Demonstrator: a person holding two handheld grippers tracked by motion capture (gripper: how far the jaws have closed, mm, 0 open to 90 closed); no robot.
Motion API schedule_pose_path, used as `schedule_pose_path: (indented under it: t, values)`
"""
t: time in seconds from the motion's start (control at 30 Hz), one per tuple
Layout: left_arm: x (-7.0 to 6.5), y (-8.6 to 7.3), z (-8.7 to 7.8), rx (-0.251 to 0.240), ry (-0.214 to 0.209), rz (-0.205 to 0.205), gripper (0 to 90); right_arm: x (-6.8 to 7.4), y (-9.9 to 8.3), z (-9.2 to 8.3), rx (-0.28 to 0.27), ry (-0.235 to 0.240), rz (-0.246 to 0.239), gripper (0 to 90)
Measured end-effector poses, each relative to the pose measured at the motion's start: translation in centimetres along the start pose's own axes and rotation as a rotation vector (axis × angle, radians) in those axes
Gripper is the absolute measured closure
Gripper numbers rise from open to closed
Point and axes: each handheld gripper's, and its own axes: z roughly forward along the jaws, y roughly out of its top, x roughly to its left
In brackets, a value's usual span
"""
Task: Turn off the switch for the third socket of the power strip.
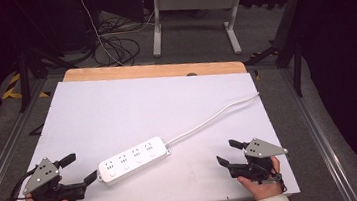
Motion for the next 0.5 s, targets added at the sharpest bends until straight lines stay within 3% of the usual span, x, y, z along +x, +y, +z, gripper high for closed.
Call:
schedule_pose_path:
  t: [0.17, 0.23, 0.3, 0.5]
  values:
    - [-0.01, 0.03, -0.04, 0.004, 0.01, 0.001, 11.5, -0.04, -0.06, -0.1, -0.003, -0.002, 0.001, 30.3]
    - [-0.11, 0.05, -0.07, 0.01, 0.015, 0.022, 13.0, -0.02, -0.05, -0.09, -0.002, -0.004, 0.0, 30.3]
    - [-0.24, 0.07, -0.09, 0.04, 0.041, 0.074, 13.7, 0.0, -0.06, -0.04, -0.002, -0.001, 0.0, 30.3]
    - [-0.21, 0.14, -0.17, 0.059, 0.037, 0.065, 13.8, 0.19, -0.04, 0.2, 0.012, -0.002, -0.017, 30.3]
